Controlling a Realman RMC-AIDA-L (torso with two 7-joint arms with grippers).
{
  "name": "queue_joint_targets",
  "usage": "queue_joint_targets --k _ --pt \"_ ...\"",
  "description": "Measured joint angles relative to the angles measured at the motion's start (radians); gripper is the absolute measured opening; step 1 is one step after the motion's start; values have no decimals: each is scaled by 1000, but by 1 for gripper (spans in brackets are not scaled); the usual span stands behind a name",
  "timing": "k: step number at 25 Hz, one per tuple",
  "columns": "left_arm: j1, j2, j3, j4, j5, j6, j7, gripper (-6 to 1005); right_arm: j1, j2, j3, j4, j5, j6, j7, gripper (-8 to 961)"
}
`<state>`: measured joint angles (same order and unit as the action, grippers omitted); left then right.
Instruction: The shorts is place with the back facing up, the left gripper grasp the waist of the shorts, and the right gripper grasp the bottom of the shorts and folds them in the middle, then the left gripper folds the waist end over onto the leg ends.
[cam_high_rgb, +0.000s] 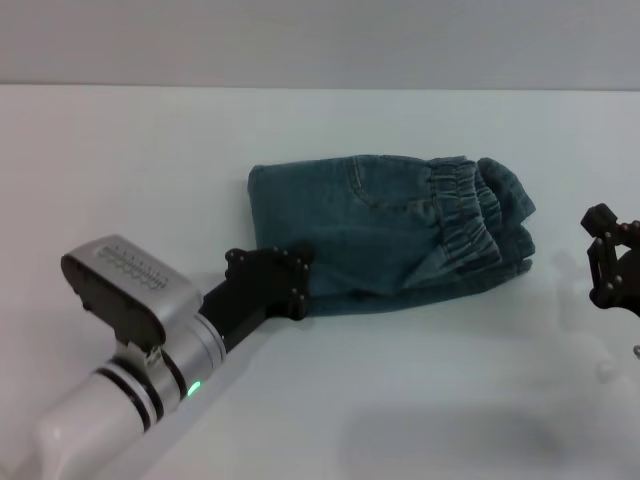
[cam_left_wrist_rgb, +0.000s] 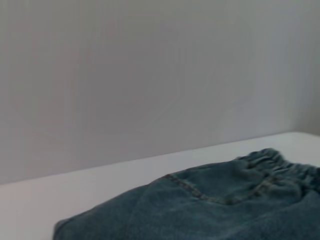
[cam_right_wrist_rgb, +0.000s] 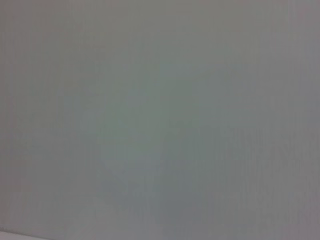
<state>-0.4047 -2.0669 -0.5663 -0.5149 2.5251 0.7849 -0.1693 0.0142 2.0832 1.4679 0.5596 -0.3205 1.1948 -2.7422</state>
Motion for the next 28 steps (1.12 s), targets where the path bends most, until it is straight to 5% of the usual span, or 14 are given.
queue_joint_targets --k 8,16,19,20,24,28 --pt "-116 -5 -27 107 -2 -5 -37 38 -1 0 0 -5 0 11 5 -1" --pt "-111 0 -74 94 0 24 -25 60 4 0 0 -9 0 12 5 0" --pt "-65 2 -86 70 -1 91 10 69 -4 0 3 -9 0 15 1 14" --pt "27 1 -135 26 -2 184 108 72 -8 0 7 -10 4 16 0 20" --pt "157 -1 -243 -45 -3 225 260 83 -13 0 14 -57 115 23 -35 47" --pt "204 -1 -288 -13 -3 288 286 94 -6 0 14 -147 299 64 -136 74"
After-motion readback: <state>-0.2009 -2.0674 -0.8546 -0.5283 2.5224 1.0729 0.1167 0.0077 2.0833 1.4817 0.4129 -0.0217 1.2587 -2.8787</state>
